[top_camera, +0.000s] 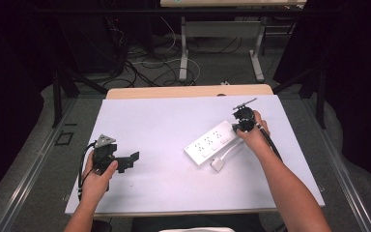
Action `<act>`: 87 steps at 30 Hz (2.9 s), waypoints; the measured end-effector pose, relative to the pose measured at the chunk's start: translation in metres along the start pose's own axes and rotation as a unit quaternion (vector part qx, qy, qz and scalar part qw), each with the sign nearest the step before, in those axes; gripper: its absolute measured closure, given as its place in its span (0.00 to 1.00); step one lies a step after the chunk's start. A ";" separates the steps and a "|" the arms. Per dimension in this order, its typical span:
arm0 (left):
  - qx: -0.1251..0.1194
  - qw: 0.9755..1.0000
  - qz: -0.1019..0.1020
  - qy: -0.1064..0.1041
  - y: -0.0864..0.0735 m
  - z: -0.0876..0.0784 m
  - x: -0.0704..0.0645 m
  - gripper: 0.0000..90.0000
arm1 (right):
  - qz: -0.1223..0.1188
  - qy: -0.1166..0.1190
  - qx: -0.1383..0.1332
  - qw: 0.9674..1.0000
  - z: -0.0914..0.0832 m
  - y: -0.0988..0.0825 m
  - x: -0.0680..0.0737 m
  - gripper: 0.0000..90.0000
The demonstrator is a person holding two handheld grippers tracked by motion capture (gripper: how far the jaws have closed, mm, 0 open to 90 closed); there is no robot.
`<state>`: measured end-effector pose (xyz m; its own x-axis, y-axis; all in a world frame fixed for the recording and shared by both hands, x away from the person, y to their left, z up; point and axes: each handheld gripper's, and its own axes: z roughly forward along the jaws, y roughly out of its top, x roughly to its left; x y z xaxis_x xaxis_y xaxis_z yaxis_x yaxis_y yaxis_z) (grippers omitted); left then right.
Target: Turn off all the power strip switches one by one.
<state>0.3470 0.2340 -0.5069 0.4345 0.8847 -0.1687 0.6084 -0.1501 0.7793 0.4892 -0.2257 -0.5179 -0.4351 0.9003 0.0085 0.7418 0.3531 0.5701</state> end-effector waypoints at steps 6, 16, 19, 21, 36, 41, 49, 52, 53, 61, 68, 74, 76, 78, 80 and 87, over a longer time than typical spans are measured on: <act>0.000 1.000 0.002 0.001 0.000 0.000 0.000 0.03 | -0.015 -0.014 -0.001 1.000 0.001 0.000 0.005 1.00; 0.004 1.000 0.005 0.000 0.000 0.001 0.001 0.03 | 0.001 -0.008 -0.020 1.000 0.000 -0.002 0.000 1.00; 0.009 1.000 0.006 -0.001 0.001 0.001 0.001 0.03 | 0.006 0.003 -0.029 1.000 0.000 -0.003 -0.001 1.00; 0.007 1.000 0.004 -0.001 0.001 0.001 0.001 0.03 | 0.006 -0.006 -0.017 1.000 -0.002 -0.002 -0.001 1.00; -0.002 1.000 -0.002 0.000 0.000 0.001 0.000 0.03 | 0.009 0.019 -0.025 0.999 -0.005 -0.008 -0.001 1.00; -0.001 1.000 -0.002 0.001 0.000 0.001 0.001 0.03 | 0.009 0.027 -0.026 0.999 -0.008 -0.008 0.004 1.00; -0.001 1.000 -0.002 0.000 0.000 0.001 0.000 0.03 | -0.005 0.040 -0.026 0.999 -0.013 -0.008 0.012 1.00; -0.001 1.000 -0.002 0.001 0.000 0.001 0.001 0.03 | -0.012 0.043 -0.025 0.999 -0.013 -0.009 0.013 1.00; -0.001 1.000 -0.002 0.001 0.000 0.001 0.001 0.03 | -0.010 0.046 -0.023 0.999 -0.013 -0.009 0.015 1.00; -0.002 1.000 -0.002 0.000 0.000 0.001 0.001 0.03 | -0.020 0.055 -0.018 0.998 -0.014 -0.010 0.019 1.00; 0.001 1.000 0.003 0.001 0.000 0.001 0.001 0.03 | -0.020 0.067 -0.008 0.998 -0.016 -0.010 0.027 1.00; -0.001 1.000 -0.002 0.001 0.000 0.001 0.000 0.03 | -0.021 0.072 -0.004 0.997 -0.016 -0.011 0.031 1.00; -0.002 1.000 -0.002 0.000 0.000 0.001 0.000 0.03 | -0.027 0.076 -0.002 0.997 -0.017 -0.011 0.034 0.99; -0.001 1.000 -0.002 0.001 0.000 0.001 0.000 0.03 | -0.029 0.078 -0.001 0.997 -0.017 -0.011 0.035 0.99; -0.001 1.000 -0.002 0.001 0.000 0.001 0.000 0.03 | -0.031 0.081 0.000 0.996 -0.017 -0.011 0.039 0.99; -0.002 1.000 -0.003 0.000 0.000 0.001 0.001 0.03 | -0.039 0.088 0.006 0.995 -0.016 -0.011 0.046 0.99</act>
<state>0.3480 0.2340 -0.5077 0.4308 0.8857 -0.1730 0.6080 -0.1432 0.7809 0.4529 -0.1927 -0.5106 -0.5738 0.8116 0.1097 0.7082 0.4244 0.5642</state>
